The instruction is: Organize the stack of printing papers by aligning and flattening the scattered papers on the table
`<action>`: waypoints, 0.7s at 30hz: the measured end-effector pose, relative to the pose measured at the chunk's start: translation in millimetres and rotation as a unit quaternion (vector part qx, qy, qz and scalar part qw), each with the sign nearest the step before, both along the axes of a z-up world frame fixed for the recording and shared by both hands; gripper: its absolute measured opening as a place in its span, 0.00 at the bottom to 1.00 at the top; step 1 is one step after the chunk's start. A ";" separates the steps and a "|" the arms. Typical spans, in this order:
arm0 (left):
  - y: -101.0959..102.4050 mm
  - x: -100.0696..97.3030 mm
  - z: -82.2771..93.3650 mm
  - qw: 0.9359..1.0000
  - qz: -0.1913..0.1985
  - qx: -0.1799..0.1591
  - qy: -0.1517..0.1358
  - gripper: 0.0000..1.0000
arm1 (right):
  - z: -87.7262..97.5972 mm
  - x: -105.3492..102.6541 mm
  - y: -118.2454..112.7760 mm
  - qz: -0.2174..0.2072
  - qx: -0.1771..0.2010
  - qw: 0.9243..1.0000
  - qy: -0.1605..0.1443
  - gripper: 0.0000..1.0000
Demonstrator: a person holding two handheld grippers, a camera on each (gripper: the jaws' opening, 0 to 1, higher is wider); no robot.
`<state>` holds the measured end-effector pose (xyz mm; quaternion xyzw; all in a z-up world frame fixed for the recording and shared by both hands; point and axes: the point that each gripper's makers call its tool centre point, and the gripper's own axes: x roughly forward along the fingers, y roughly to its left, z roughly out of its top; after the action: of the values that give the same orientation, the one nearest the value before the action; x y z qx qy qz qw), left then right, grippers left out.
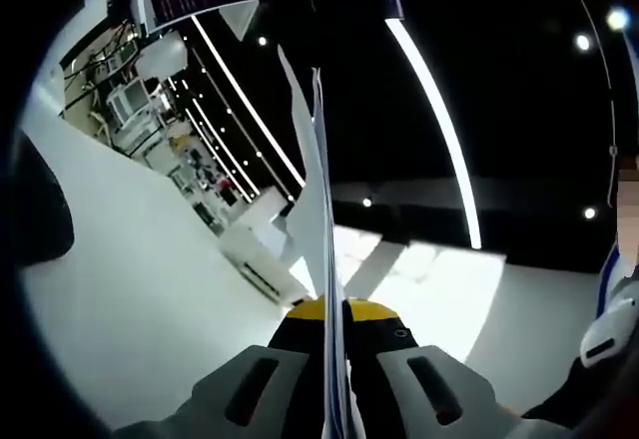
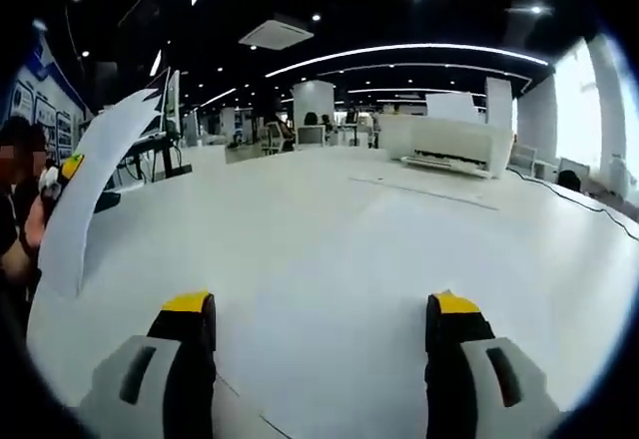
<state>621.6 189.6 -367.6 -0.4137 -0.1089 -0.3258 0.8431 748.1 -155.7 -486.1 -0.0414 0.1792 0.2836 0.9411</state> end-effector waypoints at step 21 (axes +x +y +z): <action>-2.2 -1.8 0.6 1.000 0.003 0.007 -0.006 0.06 | -1.5 2.4 -0.5 0.000 -0.008 1.000 -0.004 0.81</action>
<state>619.8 187.4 -367.0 -0.4052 -0.1128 -0.3265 0.8464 750.5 -156.2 -487.6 -0.0501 0.1777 0.2816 0.9416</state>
